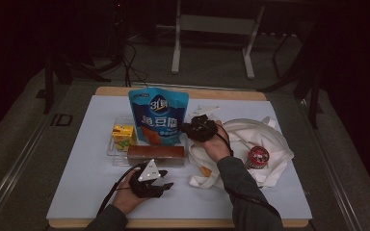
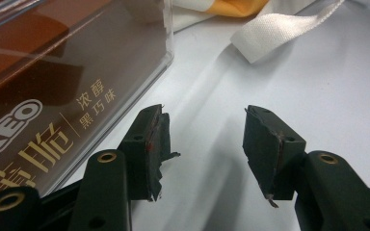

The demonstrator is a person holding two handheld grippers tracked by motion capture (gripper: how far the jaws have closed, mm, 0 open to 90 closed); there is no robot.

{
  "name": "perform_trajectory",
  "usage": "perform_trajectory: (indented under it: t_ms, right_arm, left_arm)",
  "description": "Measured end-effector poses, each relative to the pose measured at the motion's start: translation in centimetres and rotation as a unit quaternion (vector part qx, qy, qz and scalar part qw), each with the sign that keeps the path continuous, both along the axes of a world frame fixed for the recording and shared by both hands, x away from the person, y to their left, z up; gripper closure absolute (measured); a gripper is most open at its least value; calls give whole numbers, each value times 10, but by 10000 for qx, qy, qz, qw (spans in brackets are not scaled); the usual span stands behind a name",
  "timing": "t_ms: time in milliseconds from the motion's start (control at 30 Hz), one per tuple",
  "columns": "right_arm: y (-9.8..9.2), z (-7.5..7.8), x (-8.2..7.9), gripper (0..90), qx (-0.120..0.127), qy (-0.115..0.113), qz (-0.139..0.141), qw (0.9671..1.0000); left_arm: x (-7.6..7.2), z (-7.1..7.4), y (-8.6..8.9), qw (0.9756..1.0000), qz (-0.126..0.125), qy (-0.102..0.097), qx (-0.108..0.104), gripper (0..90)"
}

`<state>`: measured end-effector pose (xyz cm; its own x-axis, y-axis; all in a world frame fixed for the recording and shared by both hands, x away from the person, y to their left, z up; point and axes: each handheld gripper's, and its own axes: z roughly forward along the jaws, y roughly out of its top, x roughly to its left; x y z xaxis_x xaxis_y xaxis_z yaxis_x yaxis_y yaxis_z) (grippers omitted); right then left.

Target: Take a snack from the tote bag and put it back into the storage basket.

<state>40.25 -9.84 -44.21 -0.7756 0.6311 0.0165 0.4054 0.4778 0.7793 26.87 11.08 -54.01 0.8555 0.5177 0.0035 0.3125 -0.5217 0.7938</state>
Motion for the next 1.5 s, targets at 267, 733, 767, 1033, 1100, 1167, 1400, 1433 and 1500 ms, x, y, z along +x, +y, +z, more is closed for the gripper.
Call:
perform_trajectory:
  t_ms: [267, 733, 767, 1033, 1100, 1167, 1400, 1433, 1500]
  right_arm:
    - [17, 1, 0, 900, -221, -100, -123, 9996]
    - [49, 5, 5, 899, -230, -66, -183, 9995]
    - [50, 5, 6, 899, -230, -75, -194, 9995]
    - [49, 1, 9, 886, -382, -118, -246, 9989]
    - [47, 1, 10, 887, -323, -60, -320, 9989]
    - [49, 2, 11, 893, -372, -49, -384, 9986]
    - [57, 3, 12, 895, -377, -38, -385, 9985]
    - [58, 3, 12, 895, -348, -21, -405, 9986]
    - [59, 4, 13, 895, -321, 2, -400, 9987]
  left_arm:
    - [0, 0, 0, 10000, -11, 2, 3, 493]
    - [0, 0, 0, 10000, -35, -12, 32, 493]
    - [0, 0, 0, 10000, -35, -14, 33, 493]
    - [-1, 0, -1, 10000, -30, -8, 30, 493]
    - [0, 0, -1, 10000, -36, -8, 42, 493]
    - [0, 0, -1, 10000, -37, -17, 41, 493]
    - [0, 0, -1, 10000, -39, -13, 43, 493]
    - [0, 0, -1, 10000, -41, -13, 45, 493]
    - [0, 0, -1, 10000, -39, -10, 41, 493]
